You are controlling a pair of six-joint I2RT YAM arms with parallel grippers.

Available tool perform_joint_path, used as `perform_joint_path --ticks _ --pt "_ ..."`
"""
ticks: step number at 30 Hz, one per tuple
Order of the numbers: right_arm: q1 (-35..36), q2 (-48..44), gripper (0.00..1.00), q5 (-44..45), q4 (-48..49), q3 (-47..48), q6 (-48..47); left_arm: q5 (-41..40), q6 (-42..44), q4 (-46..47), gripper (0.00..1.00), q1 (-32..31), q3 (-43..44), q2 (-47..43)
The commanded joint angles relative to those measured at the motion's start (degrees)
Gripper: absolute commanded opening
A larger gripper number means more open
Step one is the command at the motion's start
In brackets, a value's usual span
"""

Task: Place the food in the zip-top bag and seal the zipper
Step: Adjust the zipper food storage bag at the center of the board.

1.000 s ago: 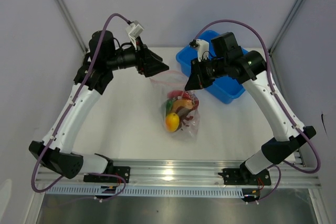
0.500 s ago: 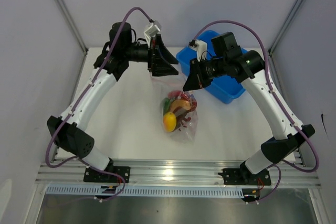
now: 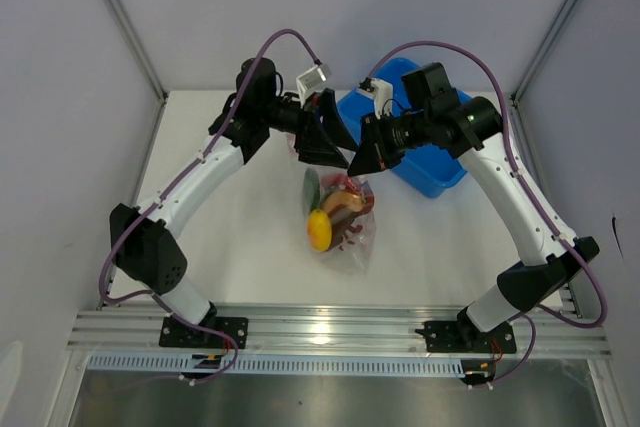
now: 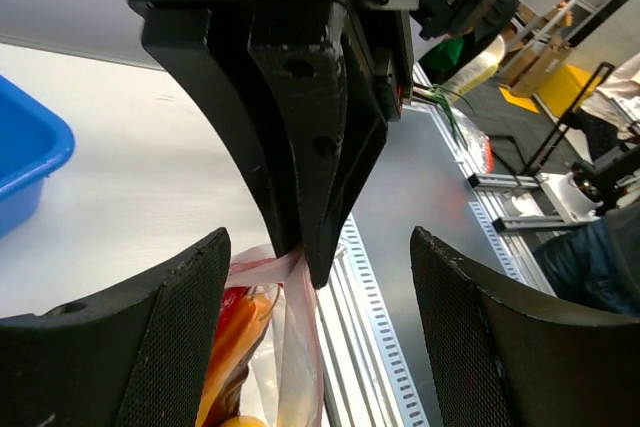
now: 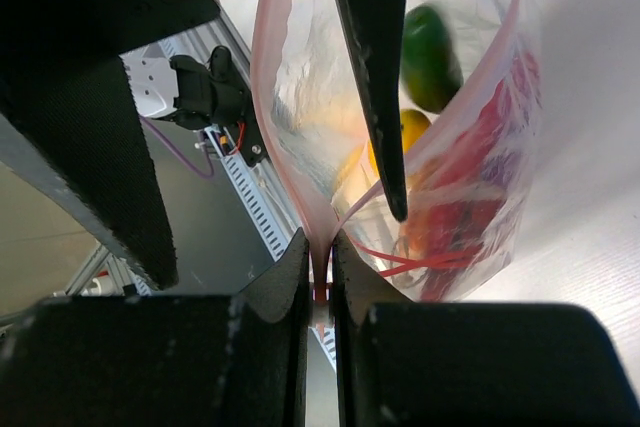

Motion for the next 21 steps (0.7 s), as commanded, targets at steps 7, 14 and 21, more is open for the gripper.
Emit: perform_joint_path --ticks 7,14,21 --pt "0.0 -2.4 0.0 -2.7 1.3 0.0 0.6 -3.3 11.7 -8.3 0.75 -1.9 0.0 -0.8" --pt "0.0 -2.9 0.0 -2.7 1.1 -0.9 0.3 -12.4 20.4 -16.4 0.75 -3.0 -1.2 -2.8" --pt "0.0 -3.2 0.0 -2.5 1.0 -1.6 0.0 -23.4 26.2 -20.9 0.69 -3.0 -2.2 -6.7"
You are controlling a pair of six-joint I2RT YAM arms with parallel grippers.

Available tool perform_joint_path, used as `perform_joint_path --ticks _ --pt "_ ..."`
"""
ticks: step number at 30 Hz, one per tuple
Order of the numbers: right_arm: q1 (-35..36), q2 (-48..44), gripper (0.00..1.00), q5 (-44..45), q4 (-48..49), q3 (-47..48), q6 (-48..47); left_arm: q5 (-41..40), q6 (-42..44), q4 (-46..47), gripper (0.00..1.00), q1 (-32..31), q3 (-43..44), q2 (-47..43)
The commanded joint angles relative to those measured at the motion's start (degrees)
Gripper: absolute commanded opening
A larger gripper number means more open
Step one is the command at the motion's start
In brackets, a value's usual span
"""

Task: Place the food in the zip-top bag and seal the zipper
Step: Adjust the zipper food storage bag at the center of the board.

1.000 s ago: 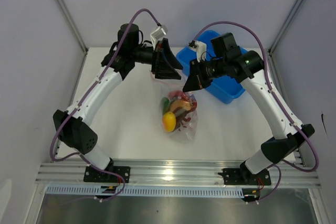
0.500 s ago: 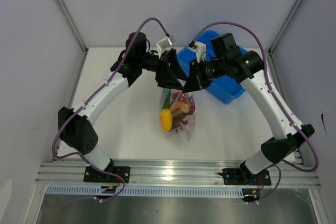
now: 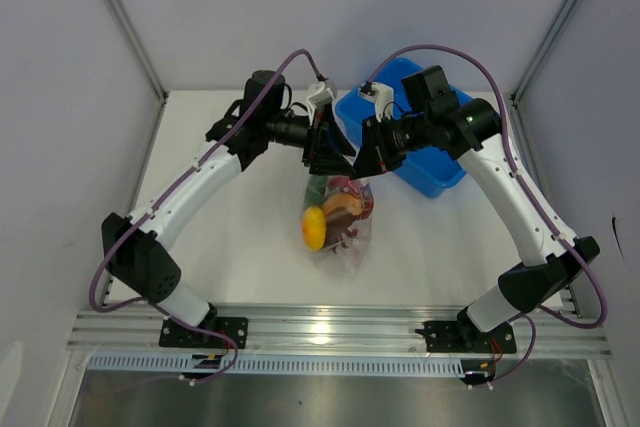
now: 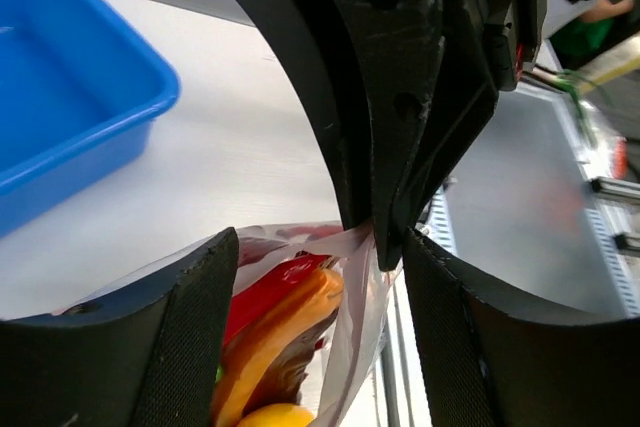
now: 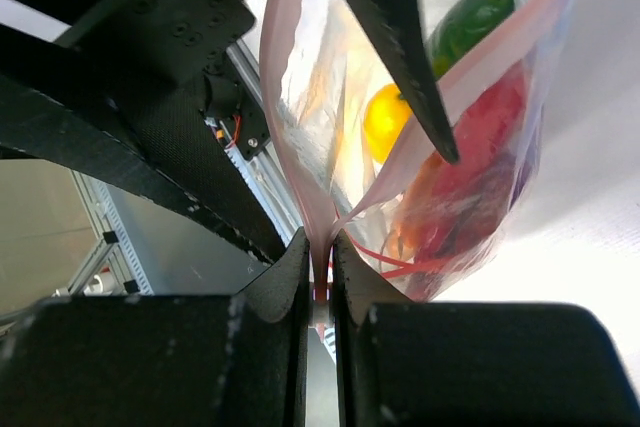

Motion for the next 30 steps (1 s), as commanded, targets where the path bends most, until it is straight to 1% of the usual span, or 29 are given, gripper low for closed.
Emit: perform_joint_path --ticks 1,6,7,11,12,14,15,17,18,20,21,23,24,26,27,28,29,30 --pt "0.3 -2.7 0.0 -2.5 1.2 0.2 0.2 -9.2 7.0 -3.4 0.68 -0.1 -2.0 -4.9" --pt "0.3 -2.7 0.0 -3.0 1.4 -0.5 -0.3 -12.1 6.8 -3.8 0.61 0.2 -5.7 -8.4" --pt "0.3 -2.5 0.0 -3.1 1.3 -0.5 -0.4 -12.2 7.1 -5.0 0.57 0.1 -6.0 -8.6" --pt "0.3 -2.1 0.0 -3.2 1.5 -0.2 -0.9 -13.9 7.6 -6.7 0.47 0.1 -7.7 -10.4" --pt "0.3 -1.9 0.0 -3.4 1.8 -0.1 -0.9 -14.9 7.5 -6.7 0.42 0.1 -8.5 -11.0" --pt "0.3 -1.8 0.0 -3.6 2.5 -0.1 -0.7 -16.4 7.3 -6.7 0.38 0.1 -9.4 -12.6" --pt "0.3 -1.5 0.0 -3.8 2.7 0.0 -0.6 -18.4 6.9 -6.8 0.31 0.1 -9.7 -13.1" --pt "0.3 -1.3 0.0 -4.1 3.2 0.0 -0.6 -20.0 6.2 -7.4 0.23 0.1 -9.7 -13.9" --pt "0.3 -1.2 0.0 -4.1 3.5 0.0 -0.6 -21.7 5.7 -7.5 0.17 0.1 -9.9 -14.3" --pt "0.3 -0.9 0.0 -4.4 3.7 0.2 -0.8 -23.1 4.4 -7.0 0.13 0.2 -10.7 -15.7" --pt "0.3 -0.6 0.0 -4.5 3.8 0.3 -0.9 -24.2 3.6 -6.1 0.08 0.1 -11.3 -16.2" --pt "0.3 -0.2 0.0 -4.7 4.0 0.7 -1.0 -27.2 1.9 -5.9 0.03 0.1 -11.5 -17.4" --pt "0.3 -0.1 0.0 -4.5 4.0 0.9 -1.1 -28.7 1.5 -6.7 0.0 0.1 -11.3 -17.5" --pt "0.4 0.5 0.0 -3.5 4.1 1.4 -0.9 -32.7 -1.7 -8.3 0.01 0.1 -9.3 -17.5" --pt "0.4 0.7 0.0 -3.3 4.3 1.6 -0.9 -34.0 -3.9 -10.8 0.0 0.1 -8.6 -17.3" --pt "0.4 1.0 0.02 -2.7 4.6 1.7 -0.6 -36.0 -5.1 -11.8 0.01 0.1 -8.1 -17.0" --pt "0.6 1.1 0.08 -1.2 5.0 1.7 -0.4 -36.7 -6.2 -12.7 0.01 0.0 -7.3 -16.9" --pt "0.7 1.2 0.1 -0.5 6.0 1.4 0.1 -37.3 -8.4 -13.5 0.01 0.0 -7.1 -16.8"
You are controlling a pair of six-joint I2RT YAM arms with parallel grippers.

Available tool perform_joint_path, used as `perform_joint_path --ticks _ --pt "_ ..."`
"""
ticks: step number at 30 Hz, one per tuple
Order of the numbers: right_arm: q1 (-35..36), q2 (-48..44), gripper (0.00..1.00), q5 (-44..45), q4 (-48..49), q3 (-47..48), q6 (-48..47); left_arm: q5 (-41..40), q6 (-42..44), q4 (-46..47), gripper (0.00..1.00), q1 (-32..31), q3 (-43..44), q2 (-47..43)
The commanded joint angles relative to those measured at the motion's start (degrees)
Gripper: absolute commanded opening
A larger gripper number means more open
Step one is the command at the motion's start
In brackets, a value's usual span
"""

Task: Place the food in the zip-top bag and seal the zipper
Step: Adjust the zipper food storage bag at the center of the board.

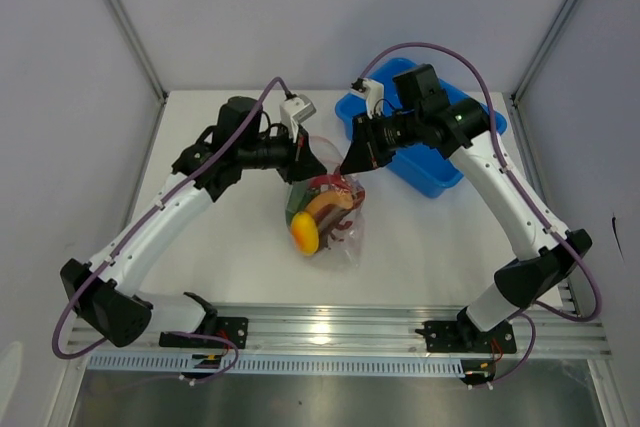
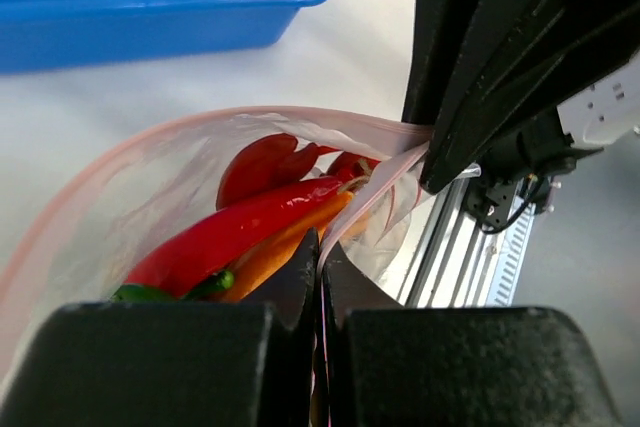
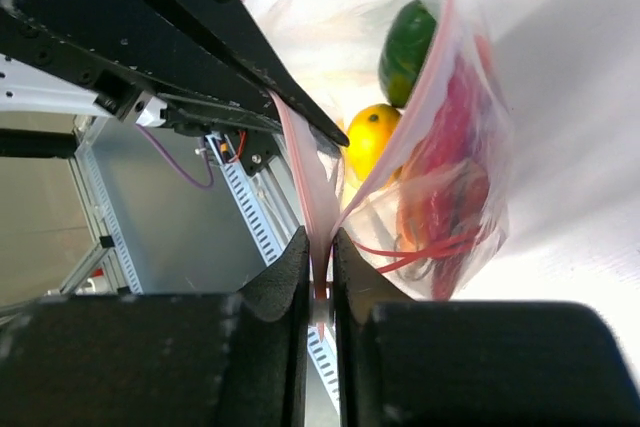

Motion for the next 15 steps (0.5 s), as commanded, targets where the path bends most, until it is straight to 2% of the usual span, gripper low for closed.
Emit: perform_joint_path --ticks 1,4,5,7,8,10,15 --pt "0.3 -0.2 0.21 1.5 1.6 1.8 1.2 -9.0 -7.6 -3.5 0.01 0.7 3.2 -1.2" --pt "0.3 -0.1 0.39 5.6 4.1 0.7 3.6 -11.4 -11.7 -3.8 0.01 0.4 2.1 -2.5" --pt "0.3 -0.1 0.52 6.5 4.5 0.6 4.1 -13.4 -12.5 -3.9 0.01 0.4 1.5 -2.8" --pt "0.3 -0.2 0.67 8.8 5.6 0.4 4.8 -14.2 -13.5 -4.3 0.01 0.4 1.4 -3.2" --pt "0.0 -0.2 0.83 9.3 5.7 0.5 5.2 -13.9 -13.5 -4.3 0.0 0.4 1.2 -3.4" --pt "-0.1 -0.5 0.99 10.1 6.6 -0.5 5.2 -13.3 -13.5 -4.3 0.0 0.4 1.3 -3.8" --pt "-1.7 -4.2 0.99 9.3 14.0 -7.7 4.9 -9.8 -13.9 -3.3 0.01 0.4 1.5 -4.8"
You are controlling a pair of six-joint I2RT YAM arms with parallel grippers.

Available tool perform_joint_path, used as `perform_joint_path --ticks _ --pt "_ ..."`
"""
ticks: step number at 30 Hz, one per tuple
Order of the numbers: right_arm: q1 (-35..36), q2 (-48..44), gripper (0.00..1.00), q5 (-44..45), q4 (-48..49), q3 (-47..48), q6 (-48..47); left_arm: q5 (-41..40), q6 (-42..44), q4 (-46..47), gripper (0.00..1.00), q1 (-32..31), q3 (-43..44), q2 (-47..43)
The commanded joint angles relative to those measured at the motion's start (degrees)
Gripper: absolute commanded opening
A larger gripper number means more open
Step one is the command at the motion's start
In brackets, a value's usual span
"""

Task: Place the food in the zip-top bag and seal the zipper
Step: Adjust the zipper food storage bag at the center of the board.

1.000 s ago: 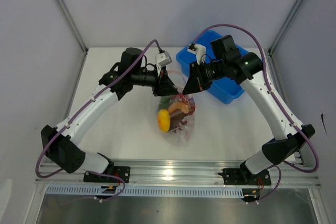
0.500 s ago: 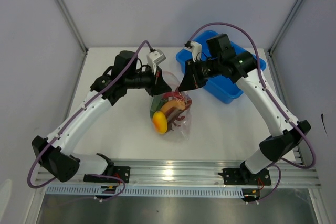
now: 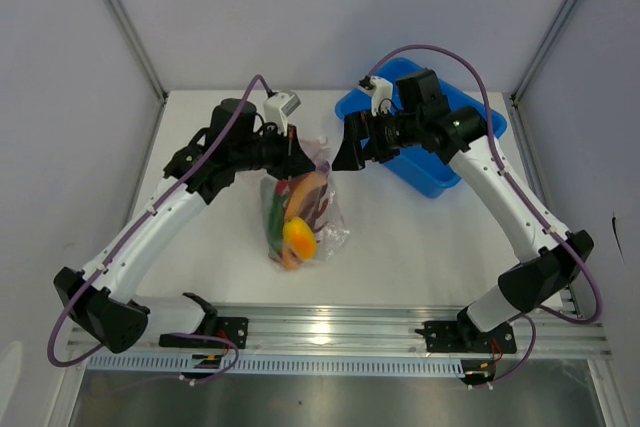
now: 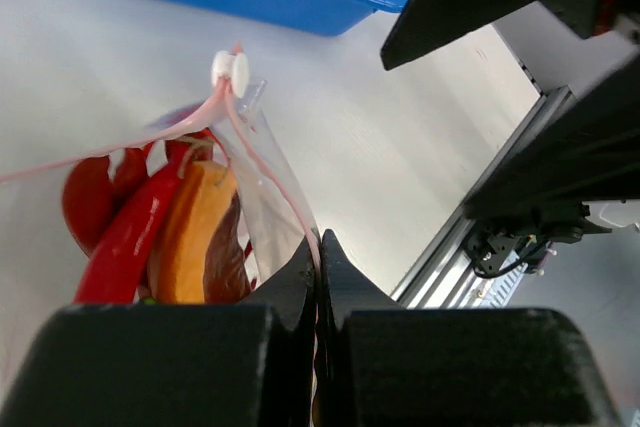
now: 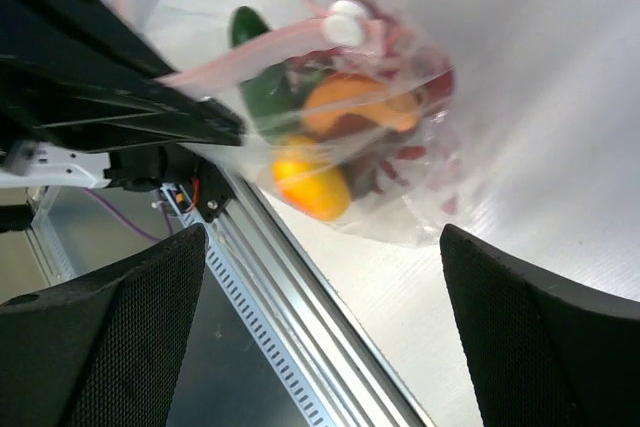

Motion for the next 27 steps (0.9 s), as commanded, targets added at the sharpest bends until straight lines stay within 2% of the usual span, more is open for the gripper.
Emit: perform_joint_path --ticks 1,5,10,13,17,22,25,27 --pt "-2.2 -4.4 0.99 -1.4 8.7 -7.2 0.6 3.0 -2.0 1.5 0.01 0.1 1.1 -3.3" --pt "-5.1 -6.3 0.99 -9.3 20.9 -13.6 2.2 5.3 -2.6 2.1 0.01 0.1 1.3 -3.8" --pt "-5.2 -3.5 0.99 -12.8 22.9 -14.0 -1.1 5.2 -2.8 0.6 0.01 0.1 2.3 -4.1" --pt "-5.3 -3.6 0.99 -16.2 27.1 -16.6 0.4 4.5 -3.7 -0.7 0.0 0.1 3.5 -4.0" --pt "-5.0 -4.2 0.99 -17.6 37.4 -21.3 3.9 5.6 -6.2 -0.6 0.01 0.1 4.0 -3.5" --pt "-4.7 -3.7 0.99 -18.4 38.2 -23.3 4.0 6.7 -8.8 0.5 0.01 0.1 4.3 -3.1" --pt "-4.8 -4.3 0.99 -17.9 42.5 -26.1 4.6 8.5 -10.4 1.9 0.01 0.1 4.3 -2.6" --pt "-4.7 -3.5 0.95 -19.2 44.5 -26.6 6.2 9.6 -11.3 2.5 0.01 0.1 4.3 -2.2"
